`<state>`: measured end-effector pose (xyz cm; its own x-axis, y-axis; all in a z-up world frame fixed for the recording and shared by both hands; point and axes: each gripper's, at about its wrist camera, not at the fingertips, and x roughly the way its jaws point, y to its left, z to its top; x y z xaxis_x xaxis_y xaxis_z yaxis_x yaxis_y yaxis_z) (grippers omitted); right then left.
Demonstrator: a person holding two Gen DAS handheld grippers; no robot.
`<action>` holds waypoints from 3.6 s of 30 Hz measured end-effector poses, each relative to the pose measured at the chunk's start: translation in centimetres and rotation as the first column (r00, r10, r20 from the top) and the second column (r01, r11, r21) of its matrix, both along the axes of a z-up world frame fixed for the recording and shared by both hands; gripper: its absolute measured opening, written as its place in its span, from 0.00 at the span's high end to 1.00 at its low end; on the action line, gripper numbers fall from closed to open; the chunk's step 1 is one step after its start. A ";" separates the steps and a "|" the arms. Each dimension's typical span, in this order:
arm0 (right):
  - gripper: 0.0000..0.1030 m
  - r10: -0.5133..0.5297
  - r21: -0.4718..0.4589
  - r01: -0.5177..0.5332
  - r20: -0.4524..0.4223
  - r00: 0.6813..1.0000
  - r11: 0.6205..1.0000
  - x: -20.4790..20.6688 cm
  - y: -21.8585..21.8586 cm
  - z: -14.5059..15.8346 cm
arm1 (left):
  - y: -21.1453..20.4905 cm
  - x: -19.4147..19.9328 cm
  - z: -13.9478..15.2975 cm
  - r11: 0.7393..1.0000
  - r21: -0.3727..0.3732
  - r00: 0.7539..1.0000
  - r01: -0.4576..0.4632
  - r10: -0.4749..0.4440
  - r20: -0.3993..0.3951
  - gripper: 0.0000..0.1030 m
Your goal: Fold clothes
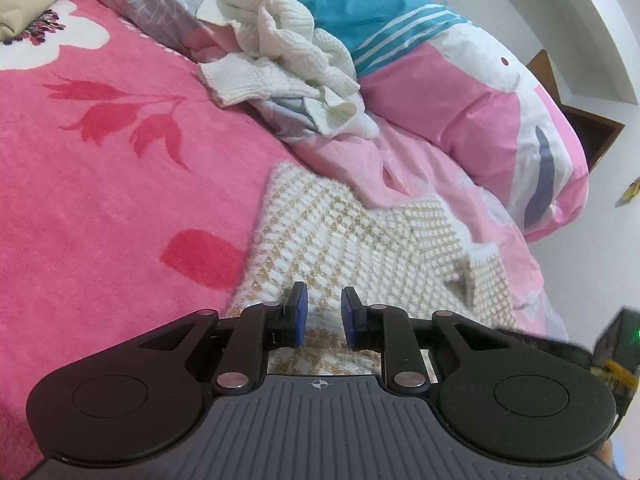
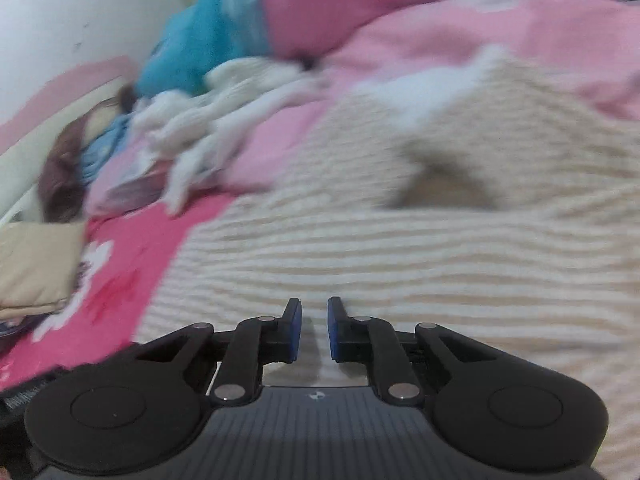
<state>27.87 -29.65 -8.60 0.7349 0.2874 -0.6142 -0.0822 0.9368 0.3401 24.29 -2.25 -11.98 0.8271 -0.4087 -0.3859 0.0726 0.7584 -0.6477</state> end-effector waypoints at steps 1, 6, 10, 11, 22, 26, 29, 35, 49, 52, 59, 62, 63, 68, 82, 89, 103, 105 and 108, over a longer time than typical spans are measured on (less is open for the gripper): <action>0.97 -0.030 -0.005 0.030 -0.002 1.000 1.000 -0.5 -1.3 0.1 | 0.0 0.0 0.0 1.000 0.000 1.000 0.000 0.000 0.000 0.80; 1.00 -0.183 -0.019 0.183 -0.015 0.983 0.983 -3.0 -8.1 0.7 | 0.0 0.0 0.0 1.000 0.002 1.000 0.002 -0.002 -0.001 0.80; 1.00 -0.317 -0.006 0.317 -0.031 0.948 0.948 -4.9 -12.6 1.0 | -0.1 -0.1 0.1 1.000 0.010 1.000 0.003 -0.003 0.000 0.80; 1.00 -0.361 -0.027 0.361 -0.028 0.932 0.932 -5.3 -13.2 1.3 | -0.2 -0.1 0.2 1.000 0.014 1.000 0.003 -0.003 0.001 0.80; 0.97 -0.270 0.072 0.269 -0.002 0.963 0.960 -3.6 -10.6 4.4 | -1.6 -0.2 1.0 0.992 0.126 1.000 0.014 -0.016 0.019 0.74; 0.97 -0.094 0.079 0.097 -0.042 0.995 0.992 0.5 -5.0 3.2 | -1.6 -0.2 1.0 0.991 0.130 1.000 0.016 -0.019 0.021 0.74; 0.97 -0.010 0.083 0.016 -0.076 0.997 0.996 2.7 -2.0 1.8 | -1.6 -0.2 1.0 0.991 0.132 1.000 0.016 -0.019 0.022 0.74; 0.99 -0.114 0.144 0.125 -0.084 0.990 0.982 3.2 -6.1 1.0 | -1.6 -0.2 1.0 0.991 0.129 1.000 0.016 -0.019 0.021 0.74; 0.98 -0.552 0.261 0.560 -0.110 0.827 0.787 -6.3 -20.5 0.2 | -1.5 -0.2 0.9 0.993 0.120 1.000 0.019 -0.021 0.017 0.74; 0.98 -0.444 0.277 0.446 -0.073 0.893 0.851 -5.9 -17.3 2.4 | -1.5 -0.1 0.9 0.993 0.116 1.000 0.019 -0.021 0.016 0.74; 0.97 -0.048 0.314 0.072 -0.083 0.995 0.947 -2.0 -5.1 3.7 | -1.4 -0.1 0.9 0.994 0.103 1.000 0.020 -0.021 0.015 0.74; 0.96 0.077 0.314 -0.034 -0.124 0.989 0.949 -0.3 -0.2 2.2 | -1.3 -0.1 0.8 0.995 0.094 1.000 0.020 -0.022 0.014 0.74; 0.96 0.101 0.309 -0.053 -0.141 0.985 0.950 -0.2 0.7 1.6 | -1.2 -0.1 0.8 0.996 0.091 1.000 0.020 -0.022 0.014 0.74; 0.97 0.141 0.288 -0.087 -0.174 0.975 0.954 -1.3 1.6 -0.6 | -1.2 -0.1 0.7 0.996 0.081 1.000 0.020 -0.022 0.014 0.74; 1.00 -0.456 0.340 0.462 -0.102 0.884 0.819 -11.3 -20.9 -0.8 | -1.2 -0.2 0.8 0.996 0.087 1.000 0.019 -0.020 0.016 0.74; 0.98 -0.435 0.391 0.417 -0.048 0.899 0.820 -11.2 -20.0 1.2 | -1.2 -0.2 0.8 0.996 0.089 1.000 0.019 -0.021 0.017 0.74; 0.98 -0.428 0.293 0.424 -0.052 0.902 0.857 -5.7 -17.5 -0.7 | -1.1 -0.2 0.9 0.997 0.072 0.999 0.024 -0.025 0.023 0.72; 0.98 -0.481 0.340 0.472 -0.065 0.874 0.813 -6.7 -18.7 -0.6 | -1.1 -0.1 0.9 0.997 0.071 0.999 0.022 -0.024 0.022 0.72; 0.97 -0.501 0.371 0.481 -0.048 0.864 0.794 -7.9 -19.0 0.4 | -1.1 0.0 0.9 0.997 0.069 1.000 0.020 -0.021 0.020 0.72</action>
